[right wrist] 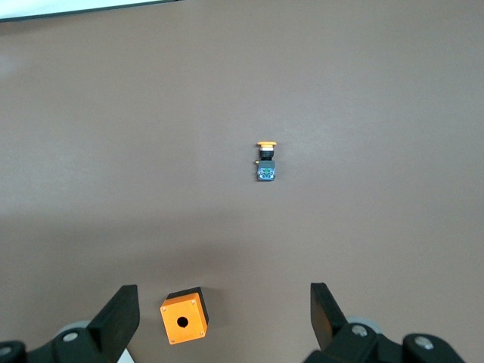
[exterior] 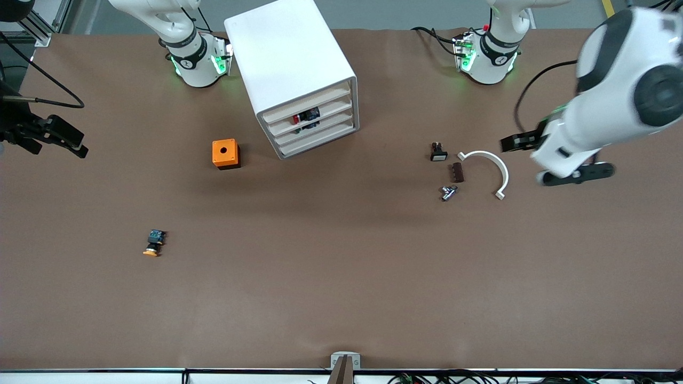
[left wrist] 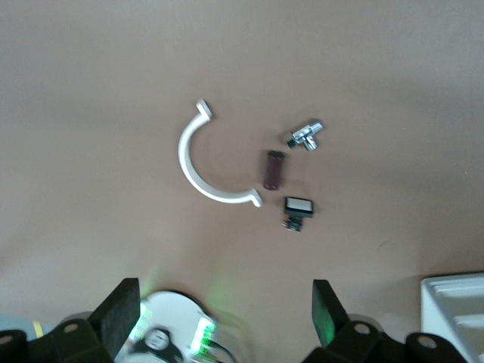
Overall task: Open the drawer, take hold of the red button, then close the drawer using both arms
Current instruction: 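Reach the left gripper toward the white cabinet's drawer handle, then grasp the drawer handle with the left gripper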
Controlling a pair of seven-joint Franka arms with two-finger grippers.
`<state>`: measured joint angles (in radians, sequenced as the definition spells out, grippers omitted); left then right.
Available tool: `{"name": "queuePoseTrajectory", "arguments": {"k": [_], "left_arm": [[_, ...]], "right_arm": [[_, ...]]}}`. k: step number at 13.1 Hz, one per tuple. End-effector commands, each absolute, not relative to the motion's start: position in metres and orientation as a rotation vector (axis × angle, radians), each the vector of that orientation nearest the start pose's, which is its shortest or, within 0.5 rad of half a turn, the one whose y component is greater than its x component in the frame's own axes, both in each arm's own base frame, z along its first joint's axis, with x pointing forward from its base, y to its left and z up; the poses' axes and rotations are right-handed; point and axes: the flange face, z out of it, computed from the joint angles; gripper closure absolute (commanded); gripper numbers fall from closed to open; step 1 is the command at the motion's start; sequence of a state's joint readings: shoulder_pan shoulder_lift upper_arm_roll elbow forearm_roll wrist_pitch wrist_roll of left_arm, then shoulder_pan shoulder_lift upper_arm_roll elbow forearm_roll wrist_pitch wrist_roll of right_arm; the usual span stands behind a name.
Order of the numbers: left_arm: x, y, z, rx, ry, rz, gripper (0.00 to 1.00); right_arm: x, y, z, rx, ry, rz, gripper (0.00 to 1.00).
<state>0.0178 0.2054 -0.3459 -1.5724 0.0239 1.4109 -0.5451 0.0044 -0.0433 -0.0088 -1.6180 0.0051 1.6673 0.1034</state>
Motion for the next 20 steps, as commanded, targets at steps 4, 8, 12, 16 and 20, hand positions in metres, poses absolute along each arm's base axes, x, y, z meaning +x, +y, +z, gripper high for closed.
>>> {"name": "queuePoseTrajectory", "arguments": {"k": [4, 8, 12, 16, 20], "left_arm": [[0.536, -0.311, 0.399, -2.825, -0.691, 0.761, 0.0], [0.534, -0.395, 0.345, -2.548, -1.165, 0.768, 0.0], [0.531, -0.425, 0.313, -2.204, -1.615, 0.972, 0.0], [0.521, -0.442, 0.277, -1.863, -1.813, 1.106, 0.06], [0.522, -0.455, 0.253, -1.387, -1.917, 1.423, 0.18]], "right_arm": [[0.549, -0.003, 0.639, -3.126, 0.151, -0.148, 0.0], [0.547, -0.002, 0.637, -3.127, 0.149, -0.127, 0.0], [0.547, 0.001, 0.637, -3.128, 0.142, -0.125, 0.0], [0.545, 0.001, 0.636, -3.129, 0.142, -0.096, 0.0], [0.545, 0.004, 0.636, -3.131, 0.135, -0.098, 0.0]]}}
